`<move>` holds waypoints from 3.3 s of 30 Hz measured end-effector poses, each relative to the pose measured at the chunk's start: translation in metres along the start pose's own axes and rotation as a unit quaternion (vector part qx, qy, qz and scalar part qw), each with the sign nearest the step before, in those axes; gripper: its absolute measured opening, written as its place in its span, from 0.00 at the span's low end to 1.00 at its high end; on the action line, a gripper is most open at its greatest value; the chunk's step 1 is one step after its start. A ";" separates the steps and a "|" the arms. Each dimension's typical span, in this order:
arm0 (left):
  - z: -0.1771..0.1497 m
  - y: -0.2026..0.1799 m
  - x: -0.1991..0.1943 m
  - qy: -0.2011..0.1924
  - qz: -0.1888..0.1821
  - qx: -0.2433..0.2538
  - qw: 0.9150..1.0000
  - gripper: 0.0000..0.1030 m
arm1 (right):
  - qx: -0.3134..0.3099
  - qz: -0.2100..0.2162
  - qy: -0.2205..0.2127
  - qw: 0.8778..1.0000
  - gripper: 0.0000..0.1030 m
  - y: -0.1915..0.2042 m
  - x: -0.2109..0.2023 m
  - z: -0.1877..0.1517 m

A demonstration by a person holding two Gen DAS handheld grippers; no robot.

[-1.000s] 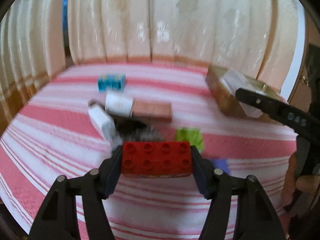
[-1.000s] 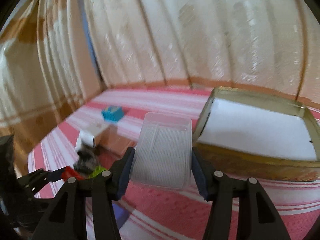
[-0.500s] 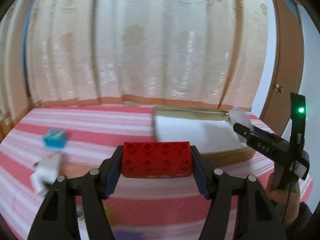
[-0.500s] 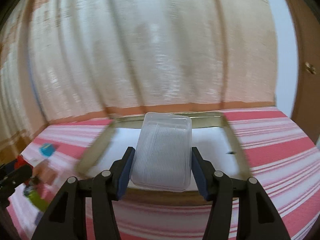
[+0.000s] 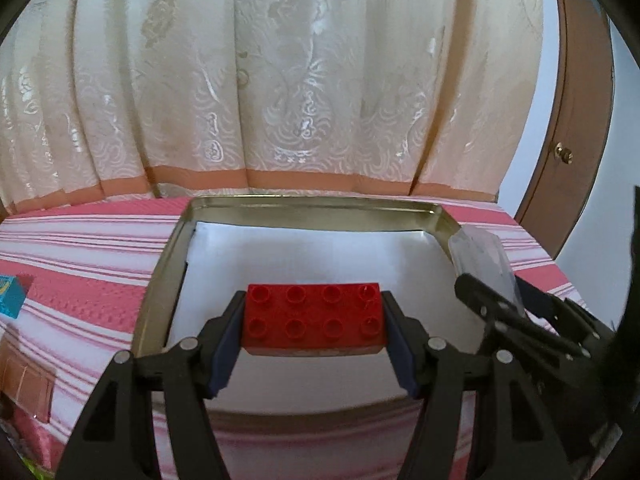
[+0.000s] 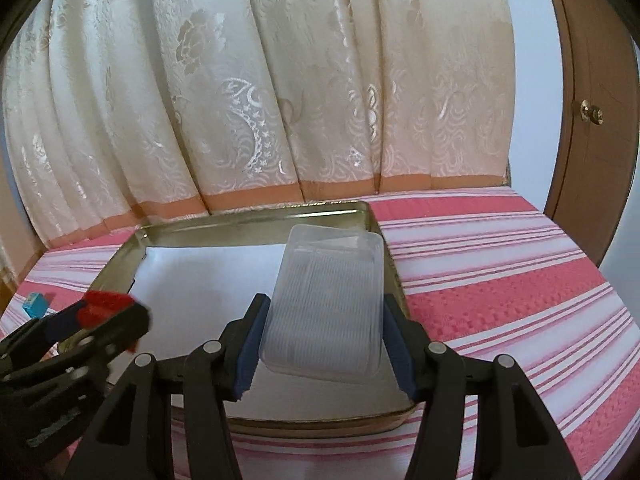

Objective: Organize rigid objects
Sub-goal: 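Carry the red brick into the tin and release it while the right tool drops the clear box in, then withdraw both tools from the tin back toward the remaining objects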

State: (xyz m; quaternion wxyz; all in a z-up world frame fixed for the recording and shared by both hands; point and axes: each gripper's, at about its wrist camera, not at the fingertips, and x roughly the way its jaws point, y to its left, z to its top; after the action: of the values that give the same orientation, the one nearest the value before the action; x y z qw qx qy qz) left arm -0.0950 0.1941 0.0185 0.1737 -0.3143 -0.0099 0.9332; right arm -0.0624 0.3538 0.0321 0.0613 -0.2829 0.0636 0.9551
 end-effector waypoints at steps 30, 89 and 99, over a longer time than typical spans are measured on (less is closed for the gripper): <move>-0.025 0.010 -0.039 -0.082 0.108 0.050 0.989 1.00 | 0.023 -0.004 -0.074 0.997 0.86 0.001 -0.025 -0.005; -0.074 0.080 -0.110 -0.077 0.164 -0.038 0.983 1.00 | -0.064 0.140 -0.071 0.986 0.86 0.091 -0.054 -0.032; -0.104 0.111 -0.143 -0.053 0.144 -0.112 0.982 1.00 | -0.086 0.177 -0.057 0.979 0.86 0.103 -0.058 -0.036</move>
State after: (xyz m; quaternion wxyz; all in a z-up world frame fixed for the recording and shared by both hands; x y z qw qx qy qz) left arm 0.0373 0.0327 0.0038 0.0007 -0.2805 -0.0785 0.9566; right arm -0.0110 0.2419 0.0427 -0.1297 -0.2161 0.0271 0.9673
